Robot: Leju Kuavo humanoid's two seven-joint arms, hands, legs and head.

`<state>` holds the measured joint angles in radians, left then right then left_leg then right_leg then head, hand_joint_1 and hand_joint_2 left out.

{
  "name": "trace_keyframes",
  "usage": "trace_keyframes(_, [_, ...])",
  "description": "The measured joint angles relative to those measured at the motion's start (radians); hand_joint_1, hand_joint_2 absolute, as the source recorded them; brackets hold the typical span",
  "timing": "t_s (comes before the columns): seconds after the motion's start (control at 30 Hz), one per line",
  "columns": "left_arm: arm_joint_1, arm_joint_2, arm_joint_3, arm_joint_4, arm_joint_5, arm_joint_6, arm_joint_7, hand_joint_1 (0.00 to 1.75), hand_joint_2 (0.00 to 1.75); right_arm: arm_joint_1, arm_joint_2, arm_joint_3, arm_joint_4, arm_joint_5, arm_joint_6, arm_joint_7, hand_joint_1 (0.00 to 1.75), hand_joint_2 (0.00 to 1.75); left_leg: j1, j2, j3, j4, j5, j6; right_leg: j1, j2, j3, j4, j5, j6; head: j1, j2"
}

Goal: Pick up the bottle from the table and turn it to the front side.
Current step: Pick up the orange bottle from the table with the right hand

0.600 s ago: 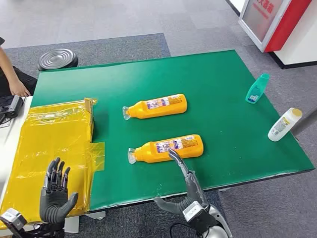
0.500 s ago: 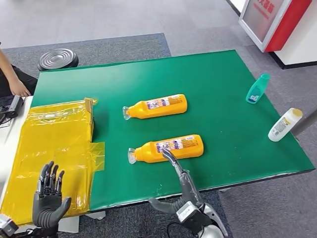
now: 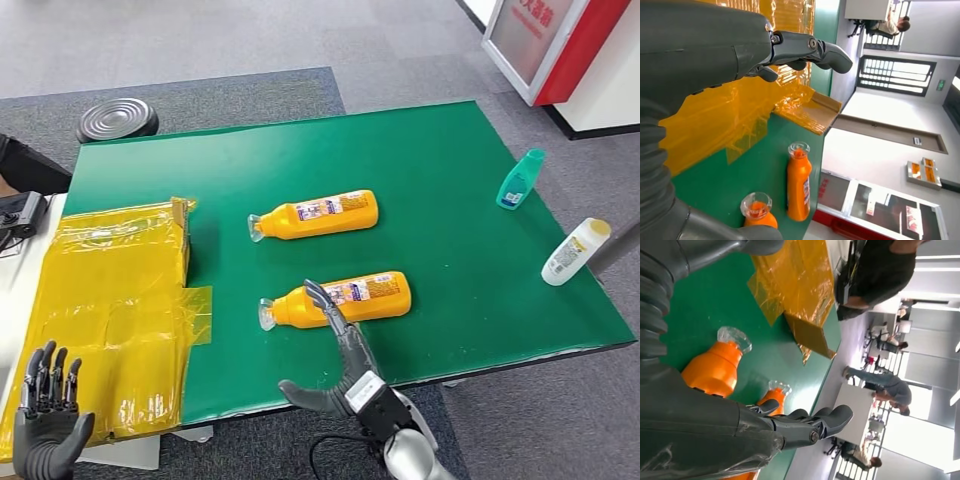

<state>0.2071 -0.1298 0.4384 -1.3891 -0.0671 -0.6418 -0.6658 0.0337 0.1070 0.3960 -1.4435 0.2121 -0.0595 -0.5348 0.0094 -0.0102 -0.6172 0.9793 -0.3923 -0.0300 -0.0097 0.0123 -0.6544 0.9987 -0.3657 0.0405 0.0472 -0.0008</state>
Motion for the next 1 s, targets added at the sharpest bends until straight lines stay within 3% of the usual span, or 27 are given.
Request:
trace_keyframes(0.33, [-0.008,0.003,0.037,0.0,-0.008,-0.011,0.0,0.0,1.75,-0.035,0.002,0.008,-0.001,0.052,-0.041,0.045,0.0,1.75,0.0,0.0,0.0,0.0,0.0,0.0,0.0,0.0,0.0,0.0,0.0,0.0,0.0,0.0])
trace_keyframes(0.5, [-0.033,0.004,0.035,0.01,-0.013,-0.012,0.0,0.0,1.75,-0.108,-0.005,0.008,-0.009,0.22,-0.078,0.164,0.0,1.75,0.0,0.0,0.0,0.0,0.001,0.0,0.0,0.0,0.0,0.0,0.001,0.0,0.0,0.0])
trace_keyframes(0.7, [-0.067,0.02,0.009,0.04,0.001,0.0,0.0,0.0,1.75,-0.263,-0.072,0.022,0.055,0.443,-0.051,0.326,0.0,1.75,0.0,0.0,0.0,0.0,0.003,0.0,0.0,0.0,0.0,0.0,0.004,0.0,0.0,0.0])
trace_keyframes(1.0, [-0.081,0.042,-0.018,0.077,0.024,0.007,0.0,0.0,1.75,-0.455,-0.192,0.069,0.29,0.582,0.121,0.453,0.0,1.75,0.0,0.0,0.0,0.0,0.004,0.0,0.0,0.0,0.0,0.0,0.005,0.0,0.0,0.0])
